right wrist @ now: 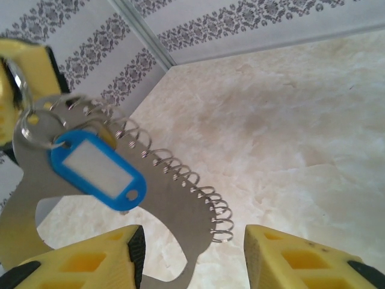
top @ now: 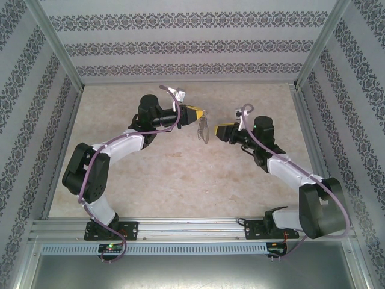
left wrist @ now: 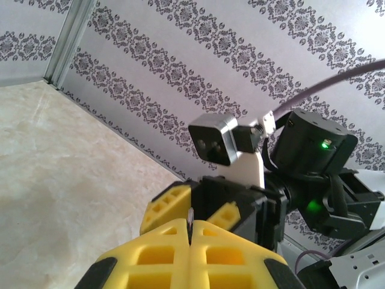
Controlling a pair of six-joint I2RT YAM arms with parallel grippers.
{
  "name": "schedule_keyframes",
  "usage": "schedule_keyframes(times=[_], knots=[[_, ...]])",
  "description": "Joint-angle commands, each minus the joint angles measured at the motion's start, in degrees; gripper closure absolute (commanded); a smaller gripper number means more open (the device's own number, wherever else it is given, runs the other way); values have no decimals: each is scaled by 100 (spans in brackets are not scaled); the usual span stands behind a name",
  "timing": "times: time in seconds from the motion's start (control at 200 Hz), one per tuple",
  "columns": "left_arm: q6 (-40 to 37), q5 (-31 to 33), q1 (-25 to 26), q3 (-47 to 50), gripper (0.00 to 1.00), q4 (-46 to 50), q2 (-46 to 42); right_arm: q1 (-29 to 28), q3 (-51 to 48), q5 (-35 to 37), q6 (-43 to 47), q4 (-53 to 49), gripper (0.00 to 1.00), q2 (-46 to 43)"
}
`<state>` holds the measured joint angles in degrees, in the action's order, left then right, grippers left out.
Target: Put the keys on the keyring
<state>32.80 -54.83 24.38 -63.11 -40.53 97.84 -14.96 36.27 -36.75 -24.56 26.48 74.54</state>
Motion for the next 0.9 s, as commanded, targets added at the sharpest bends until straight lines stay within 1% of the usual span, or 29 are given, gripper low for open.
schedule_keyframes(times=[0.0, 0.16, 0.485, 0.714, 0.894], knots=[[150, -129, 46, 10, 100, -570, -202, -300, -42, 634, 437, 165, 50, -168], [272, -223, 47, -8, 100, -653, -204, -578, 92, 890, 586, 162, 49, -92], [438, -373, 48, -26, 100, -771, -204, -784, 593, 903, 671, 191, 48, 164], [447, -388, 50, -61, 100, -743, -204, -781, 809, 418, 619, 244, 48, 350], [395, -347, 49, -60, 100, -684, -216, -781, 751, 164, 653, 247, 48, 327]])
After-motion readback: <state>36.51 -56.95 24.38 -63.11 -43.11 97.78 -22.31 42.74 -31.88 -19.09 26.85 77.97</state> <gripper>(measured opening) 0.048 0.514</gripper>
